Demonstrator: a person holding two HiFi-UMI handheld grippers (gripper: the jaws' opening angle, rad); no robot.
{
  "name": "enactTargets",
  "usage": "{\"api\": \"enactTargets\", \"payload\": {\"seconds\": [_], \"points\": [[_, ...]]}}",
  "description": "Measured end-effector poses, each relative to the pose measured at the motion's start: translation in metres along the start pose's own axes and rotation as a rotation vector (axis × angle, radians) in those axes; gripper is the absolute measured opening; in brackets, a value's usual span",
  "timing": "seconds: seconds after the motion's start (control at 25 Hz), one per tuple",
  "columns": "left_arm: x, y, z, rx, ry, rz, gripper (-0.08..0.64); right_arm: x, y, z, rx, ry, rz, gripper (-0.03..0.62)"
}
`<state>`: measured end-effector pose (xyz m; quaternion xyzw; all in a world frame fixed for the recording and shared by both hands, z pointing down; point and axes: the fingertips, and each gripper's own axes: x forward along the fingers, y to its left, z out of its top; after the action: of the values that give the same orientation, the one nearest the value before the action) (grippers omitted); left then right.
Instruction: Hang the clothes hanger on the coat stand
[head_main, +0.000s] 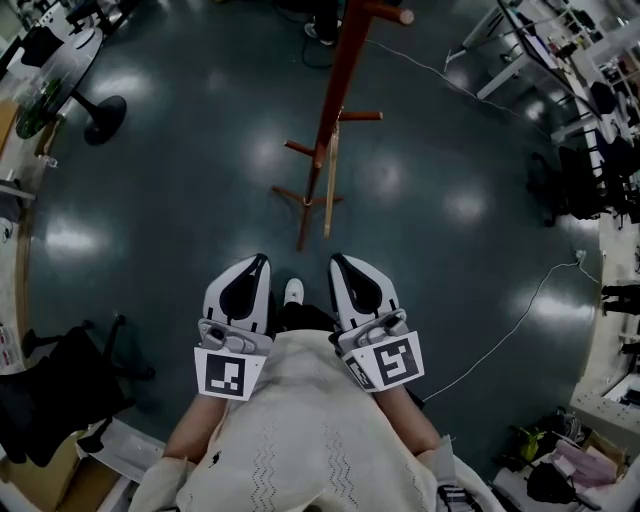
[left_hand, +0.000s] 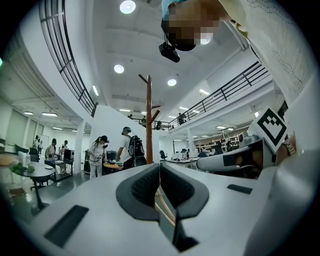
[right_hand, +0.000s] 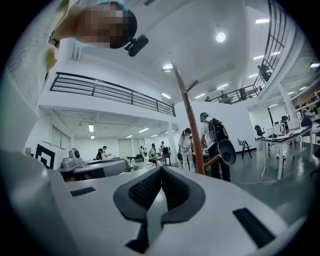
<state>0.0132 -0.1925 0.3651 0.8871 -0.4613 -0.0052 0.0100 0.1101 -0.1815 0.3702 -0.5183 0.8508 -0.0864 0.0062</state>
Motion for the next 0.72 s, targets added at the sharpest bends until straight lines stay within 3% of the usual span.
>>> {"api": "enactTargets", "payload": {"seconds": [0.36, 0.72], "points": [[-0.004, 0.011, -0.001, -0.003, 0.001, 0.042, 0.014, 0.009, -0.01, -0.01, 0.016, 0.026, -0.013, 0.018], [-0.006, 0.019, -0.007, -0.011, 0.012, 0.038, 0.014, 0.022, -0.002, -0.022, 0.032, 0.034, 0.007, 0.018]]}}
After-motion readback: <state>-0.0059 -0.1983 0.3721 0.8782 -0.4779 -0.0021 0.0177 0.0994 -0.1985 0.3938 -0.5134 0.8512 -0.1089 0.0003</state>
